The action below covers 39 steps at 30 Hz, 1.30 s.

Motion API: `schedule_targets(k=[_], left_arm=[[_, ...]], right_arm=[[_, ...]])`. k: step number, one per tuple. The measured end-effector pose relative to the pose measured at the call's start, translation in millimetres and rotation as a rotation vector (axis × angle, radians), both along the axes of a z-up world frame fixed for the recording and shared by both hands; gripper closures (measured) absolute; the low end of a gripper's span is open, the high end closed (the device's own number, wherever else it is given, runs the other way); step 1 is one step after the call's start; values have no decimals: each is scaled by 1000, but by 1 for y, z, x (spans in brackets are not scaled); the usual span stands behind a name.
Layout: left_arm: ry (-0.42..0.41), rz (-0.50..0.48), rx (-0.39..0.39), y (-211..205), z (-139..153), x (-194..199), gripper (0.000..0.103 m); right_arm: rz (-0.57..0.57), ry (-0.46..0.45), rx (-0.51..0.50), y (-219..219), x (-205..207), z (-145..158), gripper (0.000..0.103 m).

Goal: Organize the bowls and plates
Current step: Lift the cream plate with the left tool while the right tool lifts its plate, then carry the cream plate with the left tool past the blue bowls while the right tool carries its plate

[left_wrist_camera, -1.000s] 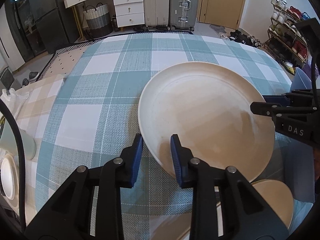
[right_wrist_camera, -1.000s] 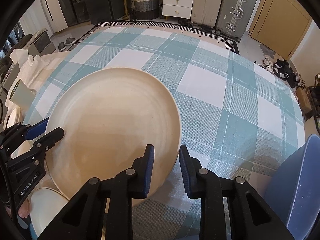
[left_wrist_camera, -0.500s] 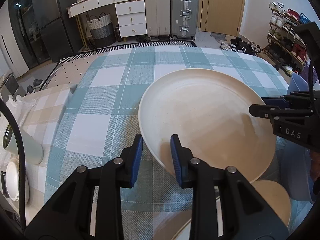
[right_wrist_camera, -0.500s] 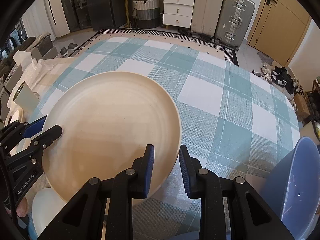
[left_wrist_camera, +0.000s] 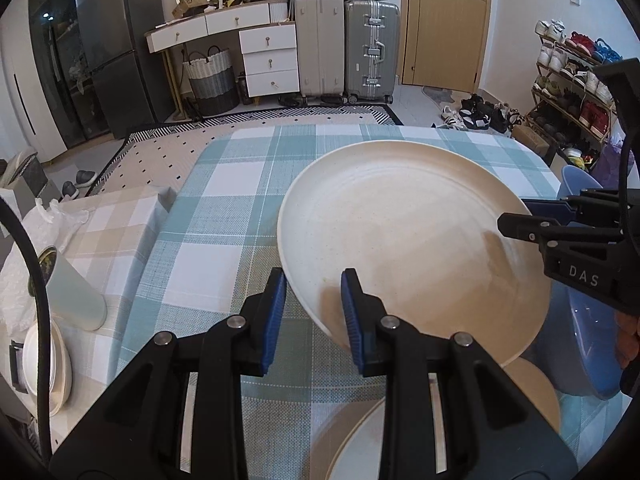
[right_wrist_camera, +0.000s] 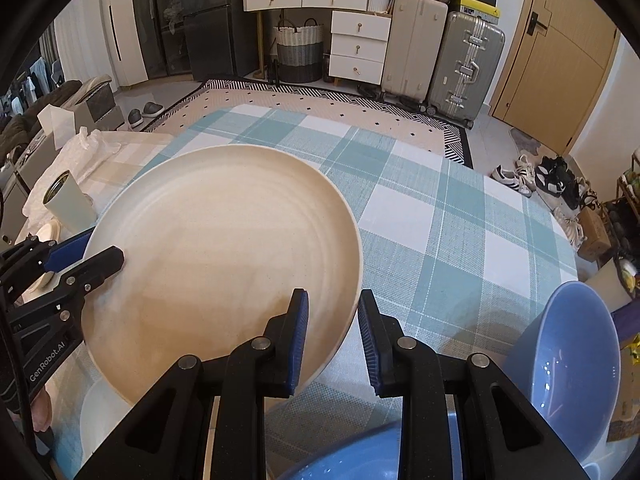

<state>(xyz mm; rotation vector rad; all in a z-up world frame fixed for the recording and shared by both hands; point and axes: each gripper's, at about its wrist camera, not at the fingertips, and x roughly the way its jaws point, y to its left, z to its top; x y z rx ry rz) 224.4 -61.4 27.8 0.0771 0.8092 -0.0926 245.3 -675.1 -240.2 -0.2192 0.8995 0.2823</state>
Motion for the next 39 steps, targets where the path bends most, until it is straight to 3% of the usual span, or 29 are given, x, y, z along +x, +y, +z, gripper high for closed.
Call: schedule_targets(k=[22, 39], left_arm=[[-83, 3, 22, -12, 57, -86, 78], [-99, 13, 23, -10, 57, -148, 78]], right_arm=[[8, -121, 55, -9, -74, 48, 77], [13, -150, 61, -5, -130, 44, 77]])
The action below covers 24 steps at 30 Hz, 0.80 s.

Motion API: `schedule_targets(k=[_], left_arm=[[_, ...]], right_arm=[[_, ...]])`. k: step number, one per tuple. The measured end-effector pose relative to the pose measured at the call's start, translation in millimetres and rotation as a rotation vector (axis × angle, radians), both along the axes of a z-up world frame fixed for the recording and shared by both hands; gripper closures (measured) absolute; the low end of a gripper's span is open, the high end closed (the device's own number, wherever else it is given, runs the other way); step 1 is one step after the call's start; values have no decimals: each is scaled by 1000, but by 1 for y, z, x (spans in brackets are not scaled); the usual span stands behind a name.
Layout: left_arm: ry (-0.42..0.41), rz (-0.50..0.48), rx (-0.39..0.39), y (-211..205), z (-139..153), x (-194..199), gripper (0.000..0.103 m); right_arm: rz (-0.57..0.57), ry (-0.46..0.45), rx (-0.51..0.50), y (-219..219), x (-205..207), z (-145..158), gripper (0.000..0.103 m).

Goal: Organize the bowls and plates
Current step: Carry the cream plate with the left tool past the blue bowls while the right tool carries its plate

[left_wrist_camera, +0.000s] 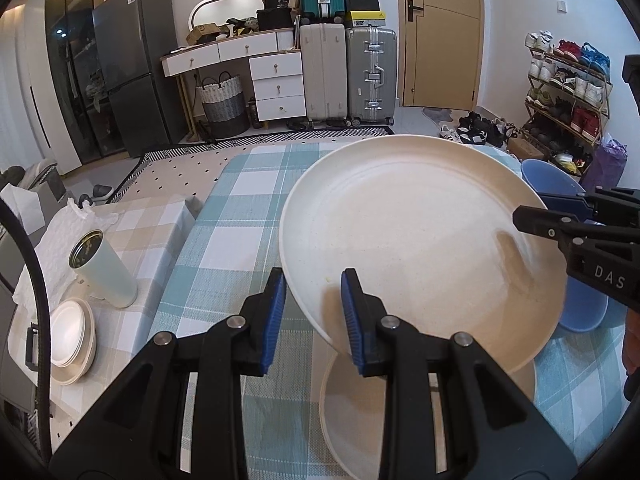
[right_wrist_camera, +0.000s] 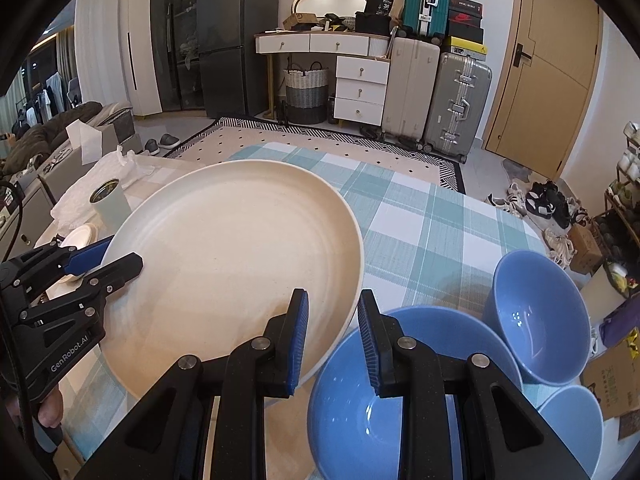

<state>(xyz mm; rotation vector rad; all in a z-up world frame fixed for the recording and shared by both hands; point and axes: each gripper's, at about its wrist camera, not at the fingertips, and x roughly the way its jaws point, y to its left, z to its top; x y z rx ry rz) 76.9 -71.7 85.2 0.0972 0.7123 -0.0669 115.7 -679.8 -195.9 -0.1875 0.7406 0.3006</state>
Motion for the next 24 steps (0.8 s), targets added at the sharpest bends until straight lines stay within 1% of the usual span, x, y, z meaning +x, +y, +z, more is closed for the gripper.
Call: schedule_targets(k=[17, 24], left_arm=[[-25, -13, 14, 6, 3, -59, 78], [-28, -15, 19, 9, 0, -70, 78]], right_arm=[[-3, -17, 15, 1, -51, -12, 77], [-2, -24, 13, 3, -69, -16, 77]])
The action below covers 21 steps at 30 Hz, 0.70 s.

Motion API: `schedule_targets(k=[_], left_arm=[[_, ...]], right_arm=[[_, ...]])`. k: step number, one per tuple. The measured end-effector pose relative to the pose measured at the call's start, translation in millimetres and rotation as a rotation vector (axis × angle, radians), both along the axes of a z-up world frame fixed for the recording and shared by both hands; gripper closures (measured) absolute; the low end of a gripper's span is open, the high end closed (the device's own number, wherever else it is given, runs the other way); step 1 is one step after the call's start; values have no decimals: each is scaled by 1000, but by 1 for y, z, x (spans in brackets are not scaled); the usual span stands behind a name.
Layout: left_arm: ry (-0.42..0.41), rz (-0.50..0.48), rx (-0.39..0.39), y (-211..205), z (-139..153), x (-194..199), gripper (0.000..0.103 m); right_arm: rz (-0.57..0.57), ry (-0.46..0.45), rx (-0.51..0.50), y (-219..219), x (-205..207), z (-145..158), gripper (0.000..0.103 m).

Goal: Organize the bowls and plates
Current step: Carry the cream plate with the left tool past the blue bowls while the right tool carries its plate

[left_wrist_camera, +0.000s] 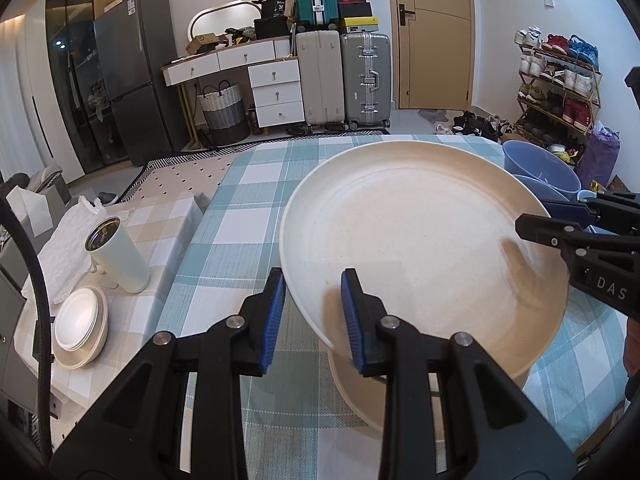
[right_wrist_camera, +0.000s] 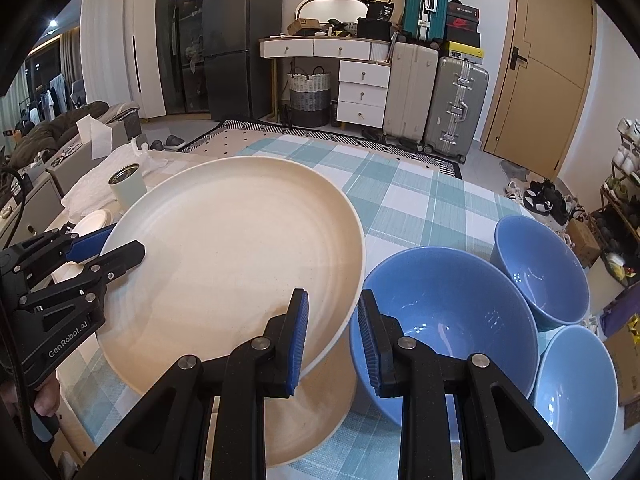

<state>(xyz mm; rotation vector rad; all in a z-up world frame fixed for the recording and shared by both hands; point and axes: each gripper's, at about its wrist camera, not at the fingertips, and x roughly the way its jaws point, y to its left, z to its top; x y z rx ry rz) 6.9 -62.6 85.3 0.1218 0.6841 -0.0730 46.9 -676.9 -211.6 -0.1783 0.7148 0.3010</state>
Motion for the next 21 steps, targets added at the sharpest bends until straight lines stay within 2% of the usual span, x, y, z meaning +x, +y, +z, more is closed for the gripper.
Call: schedule_targets(k=[6, 21], left_arm=[[6, 3, 3, 0, -5, -7, 78], [34, -2, 8, 1, -40, -16, 78]], right_arm=[[0, 4, -8, 2, -10, -8, 77], [4, 11, -1, -3, -26, -28, 77]])
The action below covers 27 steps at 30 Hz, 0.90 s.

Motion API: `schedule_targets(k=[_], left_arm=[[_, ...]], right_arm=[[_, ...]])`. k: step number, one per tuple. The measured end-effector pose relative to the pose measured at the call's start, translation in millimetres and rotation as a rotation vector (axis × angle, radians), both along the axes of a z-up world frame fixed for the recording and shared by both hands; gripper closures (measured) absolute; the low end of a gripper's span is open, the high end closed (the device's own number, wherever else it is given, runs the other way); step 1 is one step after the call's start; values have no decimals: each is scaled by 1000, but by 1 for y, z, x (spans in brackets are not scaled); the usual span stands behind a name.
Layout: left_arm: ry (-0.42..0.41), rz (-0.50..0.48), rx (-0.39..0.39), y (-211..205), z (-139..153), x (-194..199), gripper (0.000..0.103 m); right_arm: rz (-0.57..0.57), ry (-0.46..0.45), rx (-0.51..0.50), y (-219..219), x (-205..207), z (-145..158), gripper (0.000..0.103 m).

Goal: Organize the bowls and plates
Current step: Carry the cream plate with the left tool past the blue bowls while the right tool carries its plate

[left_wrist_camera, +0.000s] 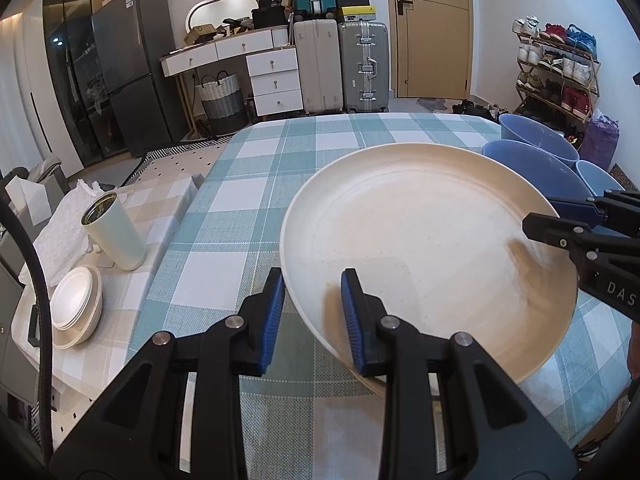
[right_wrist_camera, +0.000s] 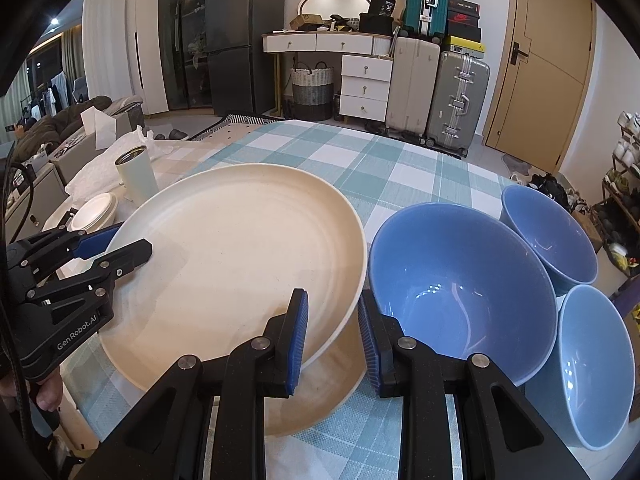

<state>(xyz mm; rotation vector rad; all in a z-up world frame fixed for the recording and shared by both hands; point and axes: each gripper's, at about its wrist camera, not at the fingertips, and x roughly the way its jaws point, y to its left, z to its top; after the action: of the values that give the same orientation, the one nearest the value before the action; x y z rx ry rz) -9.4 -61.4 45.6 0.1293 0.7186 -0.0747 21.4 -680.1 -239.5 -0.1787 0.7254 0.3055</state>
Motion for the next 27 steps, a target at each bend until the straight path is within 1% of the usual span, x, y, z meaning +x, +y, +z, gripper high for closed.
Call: schedule_targets(k=[15, 21, 27], left_arm=[[-6, -3, 22, -1, -12, -6, 78], [22, -7, 17, -2, -24, -4, 78], [33, -11, 13, -4, -33, 0, 78]], right_arm=[[-4, -2, -24, 2, -13, -15, 77], [-10, 8, -11, 1, -15, -23, 77], [-15, 13, -15, -1, -16, -28, 77]])
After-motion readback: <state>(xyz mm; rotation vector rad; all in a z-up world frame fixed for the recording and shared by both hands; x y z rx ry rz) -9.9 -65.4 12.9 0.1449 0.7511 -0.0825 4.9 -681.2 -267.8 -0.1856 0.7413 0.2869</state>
